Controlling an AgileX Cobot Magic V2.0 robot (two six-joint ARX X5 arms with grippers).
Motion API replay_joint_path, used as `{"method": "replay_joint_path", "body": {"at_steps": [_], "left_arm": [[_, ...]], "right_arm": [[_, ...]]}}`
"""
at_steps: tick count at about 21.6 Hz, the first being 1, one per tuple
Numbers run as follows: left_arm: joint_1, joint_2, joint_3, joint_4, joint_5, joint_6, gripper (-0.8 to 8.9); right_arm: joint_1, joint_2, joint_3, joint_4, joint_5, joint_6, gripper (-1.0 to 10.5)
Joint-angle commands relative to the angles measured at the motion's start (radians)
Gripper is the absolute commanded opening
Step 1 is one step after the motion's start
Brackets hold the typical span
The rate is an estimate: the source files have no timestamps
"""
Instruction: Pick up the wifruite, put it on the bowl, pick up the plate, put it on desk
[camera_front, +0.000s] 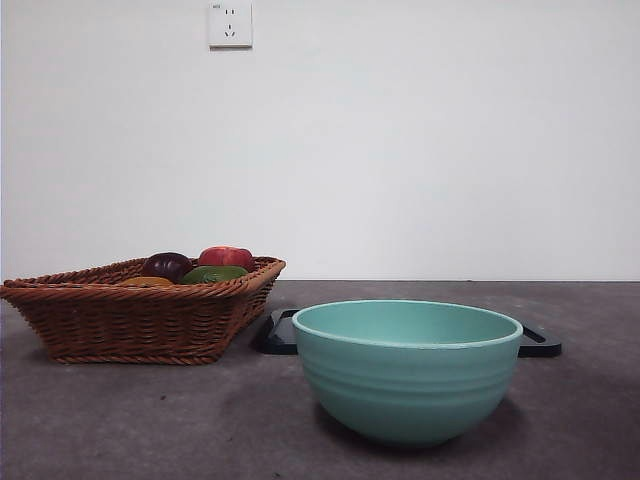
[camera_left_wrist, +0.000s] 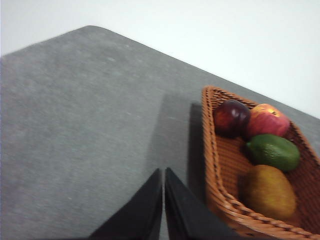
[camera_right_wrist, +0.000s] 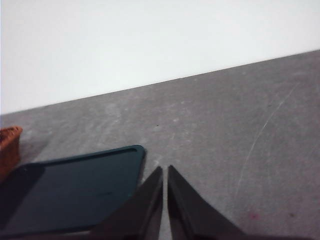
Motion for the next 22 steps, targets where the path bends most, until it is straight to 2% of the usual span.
{"method": "replay_joint_path", "body": {"at_steps": [1,8,12,15,22], "left_arm": [[0.002,0.000,0.032,0.003,0.049,-0.053,0.09],[0.002,0.014,0.151,-0.115,0.122,-0.084,0.10],[0.002,0.060,0.252,-0.175,0.127,-0.075,0.10],[0.002,0.118,0.341,-0.235,0.163,-0.027,0.10],[0.001,0.342,0.552,-0.399,0.294,0.135,0.10]], "right_arm": [[0.002,-0.003,0.020,0.007,0.000,0.073,0.0],[0.002,0.008,0.146,-0.032,0.000,0.074,0.0],[0.002,0.052,0.256,-0.127,0.000,0.073,0.0],[0.002,0.108,0.350,-0.222,-0.026,0.047,0.0],[0.002,0.306,0.565,-0.475,-0.193,-0.078,0.0]]}}
